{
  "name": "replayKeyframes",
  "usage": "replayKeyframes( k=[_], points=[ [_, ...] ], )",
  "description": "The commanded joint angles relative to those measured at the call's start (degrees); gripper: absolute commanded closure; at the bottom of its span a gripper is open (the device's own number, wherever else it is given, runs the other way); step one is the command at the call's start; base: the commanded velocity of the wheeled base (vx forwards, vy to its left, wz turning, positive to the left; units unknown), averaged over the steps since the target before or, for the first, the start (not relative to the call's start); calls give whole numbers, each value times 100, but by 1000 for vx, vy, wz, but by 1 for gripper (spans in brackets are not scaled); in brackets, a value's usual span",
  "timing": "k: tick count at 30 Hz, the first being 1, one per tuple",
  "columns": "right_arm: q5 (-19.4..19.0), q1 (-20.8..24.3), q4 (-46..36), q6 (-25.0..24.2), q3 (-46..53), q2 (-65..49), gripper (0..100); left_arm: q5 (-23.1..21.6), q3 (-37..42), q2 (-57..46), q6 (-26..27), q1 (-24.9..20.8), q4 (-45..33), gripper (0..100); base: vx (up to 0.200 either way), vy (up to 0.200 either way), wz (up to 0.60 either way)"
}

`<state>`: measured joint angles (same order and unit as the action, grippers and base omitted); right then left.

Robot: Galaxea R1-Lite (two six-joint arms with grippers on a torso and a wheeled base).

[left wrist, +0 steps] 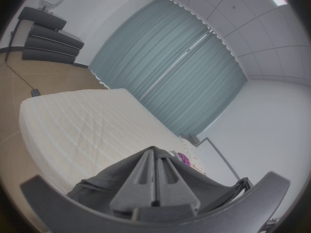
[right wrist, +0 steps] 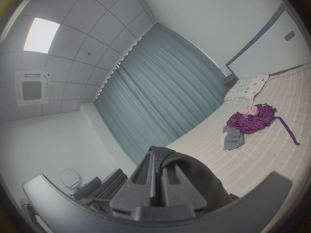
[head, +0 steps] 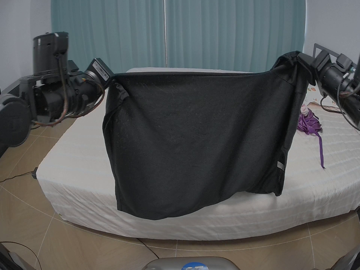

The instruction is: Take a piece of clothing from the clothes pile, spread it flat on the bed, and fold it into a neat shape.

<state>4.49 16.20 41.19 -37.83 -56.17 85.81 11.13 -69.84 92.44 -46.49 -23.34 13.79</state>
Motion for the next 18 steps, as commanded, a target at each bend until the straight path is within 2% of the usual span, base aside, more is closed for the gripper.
replayKeyframes(
  k=[1,10,18],
  points=[
    [26,-337,3,-5,-693,1412,100,-102,-812,1338,-44,234,-87,100,200,0,0],
    [17,-346,416,30,-1238,2590,100,-225,-1524,2349,-44,454,107,100,200,0,0],
    [26,-416,442,206,-1818,3592,100,-471,-2192,3351,-44,621,124,100,200,0,0]
  ],
)
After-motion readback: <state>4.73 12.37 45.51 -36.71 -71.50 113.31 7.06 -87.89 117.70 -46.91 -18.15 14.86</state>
